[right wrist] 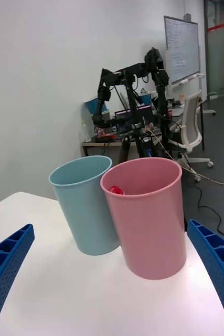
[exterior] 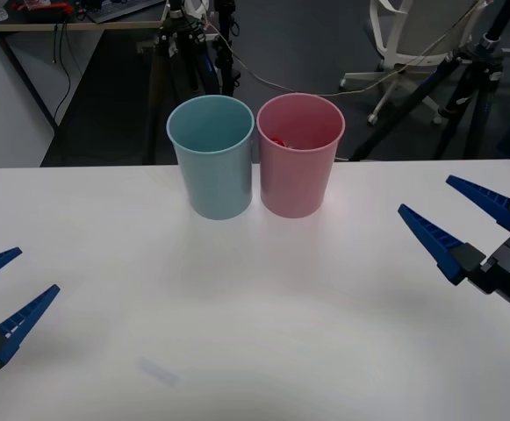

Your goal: Grasp the object on the table and drop it into the matching bin: aluminum can to the light blue bin, PET bottle to the pink bin.

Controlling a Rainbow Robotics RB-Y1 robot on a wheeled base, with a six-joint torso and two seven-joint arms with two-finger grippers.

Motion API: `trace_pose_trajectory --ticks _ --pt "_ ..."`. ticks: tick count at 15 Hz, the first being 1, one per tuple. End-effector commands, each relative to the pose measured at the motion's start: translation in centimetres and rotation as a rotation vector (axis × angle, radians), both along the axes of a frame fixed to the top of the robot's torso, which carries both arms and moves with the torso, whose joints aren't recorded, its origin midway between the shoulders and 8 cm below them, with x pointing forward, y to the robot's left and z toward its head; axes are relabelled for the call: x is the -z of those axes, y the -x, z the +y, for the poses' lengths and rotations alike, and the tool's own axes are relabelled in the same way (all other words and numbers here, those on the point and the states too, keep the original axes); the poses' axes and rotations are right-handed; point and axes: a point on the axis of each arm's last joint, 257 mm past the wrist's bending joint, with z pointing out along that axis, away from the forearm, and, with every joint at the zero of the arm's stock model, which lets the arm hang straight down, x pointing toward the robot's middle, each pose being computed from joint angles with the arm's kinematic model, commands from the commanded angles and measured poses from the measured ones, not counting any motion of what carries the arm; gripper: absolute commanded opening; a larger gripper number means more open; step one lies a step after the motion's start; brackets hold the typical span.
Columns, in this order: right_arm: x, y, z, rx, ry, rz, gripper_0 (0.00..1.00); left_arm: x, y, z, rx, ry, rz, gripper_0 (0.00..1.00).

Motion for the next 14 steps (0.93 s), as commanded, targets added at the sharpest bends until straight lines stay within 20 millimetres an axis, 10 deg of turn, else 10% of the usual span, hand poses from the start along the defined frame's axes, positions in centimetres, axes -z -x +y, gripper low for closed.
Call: trace_pose_trajectory --ticks 1,6,14 --pt "2.3 1.1 -1.1 0.042 0.030 0.018 1.00 0.0 0.0 0.0 0.000 0.000 0.000 1.00" --pt "6.3 3.0 -2.6 0.078 0.093 0.035 1.00 0.0 0.0 0.0 0.000 0.000 0.000 1.00" --pt "7.0 4.6 -2.3 0.034 0.128 0.031 1.00 0.0 0.0 0.0 0.000 0.000 0.000 1.00"
